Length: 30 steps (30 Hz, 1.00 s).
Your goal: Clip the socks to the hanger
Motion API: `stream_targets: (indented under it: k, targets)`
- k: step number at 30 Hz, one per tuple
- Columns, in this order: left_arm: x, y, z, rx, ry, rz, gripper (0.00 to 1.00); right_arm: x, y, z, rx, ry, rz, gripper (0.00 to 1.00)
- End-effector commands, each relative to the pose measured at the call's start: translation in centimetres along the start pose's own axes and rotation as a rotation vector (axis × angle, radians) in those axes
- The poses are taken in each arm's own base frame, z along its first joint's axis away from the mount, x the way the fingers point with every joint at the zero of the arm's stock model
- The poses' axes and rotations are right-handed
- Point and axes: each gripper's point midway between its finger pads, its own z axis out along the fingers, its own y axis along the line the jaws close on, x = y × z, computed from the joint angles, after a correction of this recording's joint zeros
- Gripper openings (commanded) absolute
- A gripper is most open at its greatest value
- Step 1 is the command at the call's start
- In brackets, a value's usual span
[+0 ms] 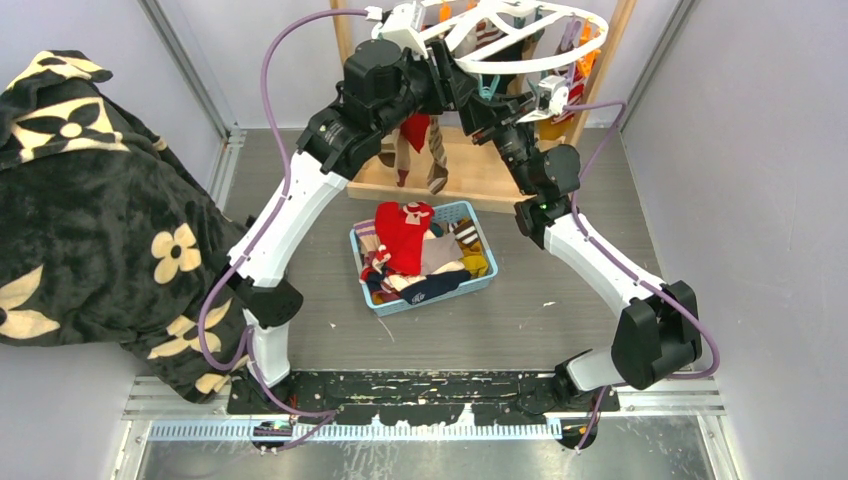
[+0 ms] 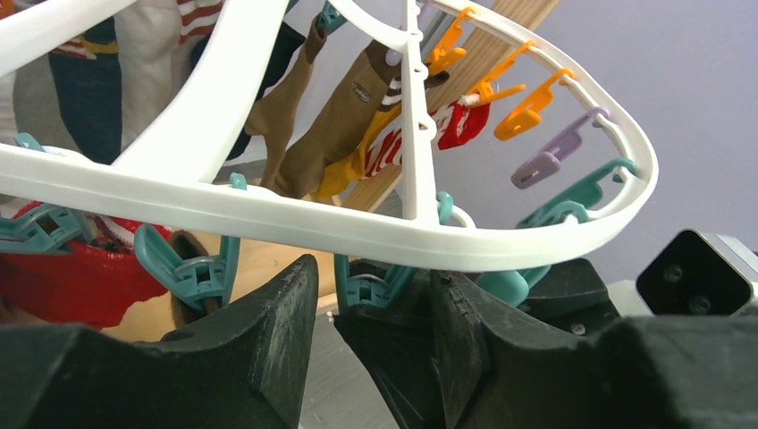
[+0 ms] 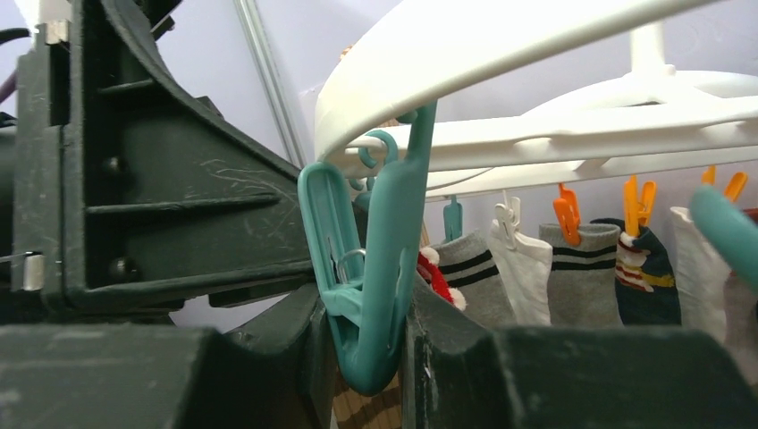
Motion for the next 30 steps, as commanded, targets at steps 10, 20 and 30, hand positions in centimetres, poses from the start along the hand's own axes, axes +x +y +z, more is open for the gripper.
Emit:
stream_targets:
  k: [10, 20, 30]
  targets:
    - [-3.3, -0.9, 0.0, 0.046, -0.096, -0.031, 0.53, -4.0, 2.7, 0.9, -0.086, -0.089, 0.006, 0.22]
    - [-3.9, -1.0, 0.3, 0.069, -0.122, -0.041, 0.42, -4.0, 3.5, 1.0, -0.119, -0.067, 0.029, 0.23]
    - [-3.9, 0.6, -0.2, 0.009, -0.149, 0.000, 0.18, -5.5, 1.9, -0.9, 0.007, -0.115, 0.009, 0.65]
